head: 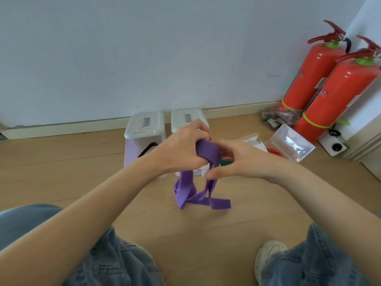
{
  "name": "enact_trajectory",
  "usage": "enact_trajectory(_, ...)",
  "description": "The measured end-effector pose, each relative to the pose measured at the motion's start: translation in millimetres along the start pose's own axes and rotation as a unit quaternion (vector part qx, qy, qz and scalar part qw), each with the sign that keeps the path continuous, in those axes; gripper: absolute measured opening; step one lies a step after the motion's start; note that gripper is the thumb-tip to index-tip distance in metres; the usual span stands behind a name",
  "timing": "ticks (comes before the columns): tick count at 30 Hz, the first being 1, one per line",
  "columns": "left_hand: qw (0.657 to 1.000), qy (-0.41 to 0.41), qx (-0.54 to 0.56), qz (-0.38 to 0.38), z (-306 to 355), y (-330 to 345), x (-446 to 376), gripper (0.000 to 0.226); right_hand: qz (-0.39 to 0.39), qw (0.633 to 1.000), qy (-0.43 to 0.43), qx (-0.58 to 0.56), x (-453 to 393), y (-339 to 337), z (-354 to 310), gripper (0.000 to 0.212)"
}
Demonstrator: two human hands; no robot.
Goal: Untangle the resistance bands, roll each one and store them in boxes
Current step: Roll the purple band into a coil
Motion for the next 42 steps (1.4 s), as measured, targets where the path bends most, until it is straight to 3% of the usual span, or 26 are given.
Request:
enact_trajectory(5, 0.996, -0.061, 0.036, 0.05, -27.5, -5.4, -4.8, 0.04, 0.145, 0.986, -0.033, 0.07, -1.5, -15.5, -20.6, 0.014)
enact_trajectory(7, 0.994, -0.065, 0.052, 0.075, -35.5, -3.0, -3.0, 0.036, 0.183, 0.979, -0.086, -0.04, 3.9, -30.6, -36.9, 0.014)
enact_trajectory(10, 0.99, -0.109, 0.079, 0.045, -54.4, 17.6, 3.8, 0.014, 0.182, 0.934, -0.176, -0.254, 12.7, -48.1, -51.3, 0.013)
enact_trajectory(11, 0.987, -0.131, 0.089, 0.028, -62.4, 23.7, 6.3, 0.005, 0.179, 0.927, -0.183, -0.274, 13.0, -49.3, -51.1, 0.012)
enact_trajectory(15, 0.98, -0.171, 0.099, -0.023, -73.3, 30.2, 7.5, 0.007, 0.195, 0.94, -0.143, -0.241, 11.2, -48.2, -34.8, 0.013)
enact_trajectory(18, 0.948, -0.151, 0.28, 0.004, -61.7, 3.0, 5.7, 0.013, 0.209, 0.935, -0.109, -0.265, 13.4, -65.5, -19.8, 0.027)
enact_trajectory(20, 0.882, -0.087, 0.464, 0.02, -47.5, -25.4, 6.6, 0.011, 0.194, 0.963, -0.076, -0.169, 14.6, -69.4, -13.3, 0.04)
enact_trajectory(21, 0.872, -0.058, 0.486, 0.011, -41.2, -34.7, 8.1, 0.011, 0.165, 0.98, -0.056, -0.097, 13.1, -62.5, -11.3, 0.041)
enact_trajectory(23, 0.949, -0.076, 0.304, -0.043, -37.7, -27.2, 13.8, 0.013, 0.11, 0.994, -0.021, -0.017, 9.5, -44.8, -5.7, 0.038)
enact_trajectory(25, 0.981, -0.127, 0.114, -0.089, -48.0, -4.2, 16.2, 0.027, 0.094, 0.995, 0.002, -0.026, 8.2, -40.4, -2.2, 0.031)
enact_trajectory(26, 0.982, -0.138, 0.106, -0.078, -49.8, 1.8, 14.3, 0.028, 0.09, 0.995, 0.009, -0.033, 8.0, -40.6, -0.8, 0.027)
enact_trajectory(29, 0.987, -0.111, 0.112, -0.004, -39.7, -0.3, 2.8, 0.027, 0.032, 0.999, 0.022, 0.004, 4.3, -23.0, 3.3, 0.046)
enact_trajectory(31, 0.993, -0.078, 0.088, -0.008, -29.9, 3.0, -2.3, 0.027, 0.011, 0.997, 0.019, 0.07, -1.8, -1.2, 2.1, 0.038)
enact_trajectory(33, 0.996, -0.061, 0.07, -0.008, -24.1, 6.4, -3.9, 0.033, 0.066, 0.992, -0.003, 0.103, -7.5, 0.8, -5.8, 0.021)
enact_trajectory(37, 0.991, -0.076, 0.109, 0.023, -35.5, 5.6, -4.0, 0.027, 0.187, 0.979, -0.064, 0.055, 1.2, -26.8, -32.0, 0.025)
enact_trajectory(39, 0.99, -0.074, 0.123, 0.017, -42.2, 11.5, -0.2, 0.026, 0.178, 0.972, -0.077, 0.136, 6.4, -30.6, -44.2, 0.021)
enact_trajectory(42, 0.996, -0.074, 0.038, -0.022, -56.3, 28.8, 7.6, 0.007, 0.117, 0.957, -0.032, 0.263, 6.6, -26.7, -39.0, 0.02)
Point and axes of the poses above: each hand's wrist, its own x-axis away from the middle knuckle, its own y-axis out of the palm, z = x × y, the point moved 9 cm from there along -x, towards the middle knuckle, and after that the axes turned 3 degrees about -z, right-handed, at the moved point
